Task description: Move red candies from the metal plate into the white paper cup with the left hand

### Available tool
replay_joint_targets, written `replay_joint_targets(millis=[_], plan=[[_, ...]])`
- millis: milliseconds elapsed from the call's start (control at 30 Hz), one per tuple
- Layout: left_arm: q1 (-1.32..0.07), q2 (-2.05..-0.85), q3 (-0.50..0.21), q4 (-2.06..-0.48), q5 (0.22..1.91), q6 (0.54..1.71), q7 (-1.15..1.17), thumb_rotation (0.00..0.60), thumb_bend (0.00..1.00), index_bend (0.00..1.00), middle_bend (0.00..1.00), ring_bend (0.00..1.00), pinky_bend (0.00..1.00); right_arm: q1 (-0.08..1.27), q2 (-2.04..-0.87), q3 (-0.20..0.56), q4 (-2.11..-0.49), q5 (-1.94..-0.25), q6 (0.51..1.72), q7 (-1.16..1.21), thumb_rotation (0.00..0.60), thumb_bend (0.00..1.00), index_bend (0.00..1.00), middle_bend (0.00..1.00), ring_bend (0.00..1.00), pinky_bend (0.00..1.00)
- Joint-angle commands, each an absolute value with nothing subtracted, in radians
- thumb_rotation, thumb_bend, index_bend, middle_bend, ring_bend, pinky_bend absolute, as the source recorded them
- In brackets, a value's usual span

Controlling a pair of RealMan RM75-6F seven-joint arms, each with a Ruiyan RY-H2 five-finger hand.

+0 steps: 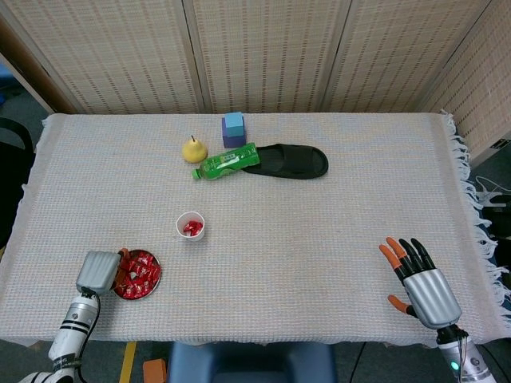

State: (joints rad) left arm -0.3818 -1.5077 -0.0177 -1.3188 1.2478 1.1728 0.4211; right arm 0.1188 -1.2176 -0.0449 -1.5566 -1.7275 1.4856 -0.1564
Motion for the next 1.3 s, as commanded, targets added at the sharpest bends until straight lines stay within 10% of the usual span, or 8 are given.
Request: replay_joint_targets(millis=[33, 1300], plan=[[-0.381, -1.51, -0.018, -1.313, 1.251, 1.17, 0.416, 0.6, 0.4, 0.47, 1.0, 1.0, 1.0, 0.119, -1.218, -0.045, -1.557, -1.726, 1.484, -0.157, 0.6, 0.06, 0.0, 0.0, 0.0, 0.0], [-0.399, -1.432, -0.098, -1.462, 1.304, 1.244, 0.49, 0.6, 0.41, 0.62, 1.0, 1.0, 1.0, 0.124, -1.219, -0.035, -1.556, -1.701, 1.468, -0.159, 0.6, 0.06, 0.0, 0.0, 0.0, 0.0]])
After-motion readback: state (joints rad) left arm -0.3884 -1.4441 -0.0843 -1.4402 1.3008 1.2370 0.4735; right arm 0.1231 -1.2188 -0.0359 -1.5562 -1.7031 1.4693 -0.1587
